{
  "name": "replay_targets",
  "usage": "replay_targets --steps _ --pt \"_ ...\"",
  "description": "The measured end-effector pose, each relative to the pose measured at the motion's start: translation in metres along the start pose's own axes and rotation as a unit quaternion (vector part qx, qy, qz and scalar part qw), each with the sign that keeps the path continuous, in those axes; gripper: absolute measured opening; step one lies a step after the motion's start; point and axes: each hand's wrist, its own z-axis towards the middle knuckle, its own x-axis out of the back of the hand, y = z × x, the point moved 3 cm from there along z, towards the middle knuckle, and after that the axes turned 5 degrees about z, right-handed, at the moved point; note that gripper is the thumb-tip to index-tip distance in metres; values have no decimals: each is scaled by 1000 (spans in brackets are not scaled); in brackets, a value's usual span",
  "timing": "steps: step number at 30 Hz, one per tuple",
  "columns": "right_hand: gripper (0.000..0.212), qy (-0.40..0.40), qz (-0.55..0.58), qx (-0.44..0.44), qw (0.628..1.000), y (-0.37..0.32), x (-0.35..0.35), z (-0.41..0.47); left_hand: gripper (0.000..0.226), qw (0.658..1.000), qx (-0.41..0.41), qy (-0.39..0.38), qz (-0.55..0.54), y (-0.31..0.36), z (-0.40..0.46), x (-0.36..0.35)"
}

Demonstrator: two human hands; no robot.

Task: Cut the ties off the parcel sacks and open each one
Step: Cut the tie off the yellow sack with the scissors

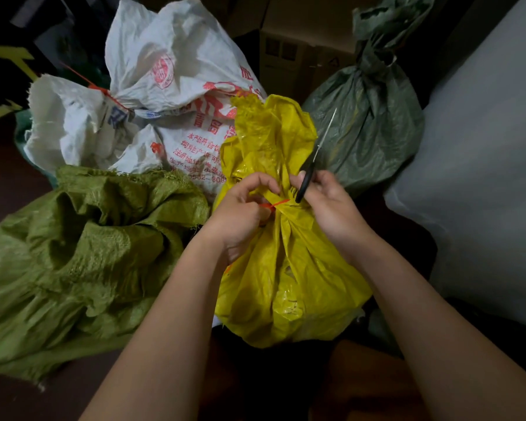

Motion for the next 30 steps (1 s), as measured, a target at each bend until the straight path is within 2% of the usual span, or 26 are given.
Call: replay_targets --steps 4,7,9,15,21,23,26,30 --pt "28 -21 51 -38 998 -2 6 -3 72 1000 26 1 9 0 1 2" --pt "34 -19 46 -19 999 -8 14 -8 68 998 38 23 -49 1 4 2" --pt "31 -21 35 -15 999 -8 17 -11 64 994 39 36 -95 0 5 0" --pt "31 -50 48 -85 994 2 26 -14 62 984 51 52 -161 -7 7 1" --pt "18 23 54 14 998 -14 31 -18 64 987 51 62 -139 -5 12 0" --pt "26 -6 31 6 999 -18 30 -22 64 986 55 69 -140 -4 13 -2" --pt "45 -81 -21 -67 994 -14 28 -26 60 984 50 81 -151 -4 16 -3" --pt "50 -170 8 -159 973 -5 30 -29 58 981 44 85 -166 -3 18 -3"
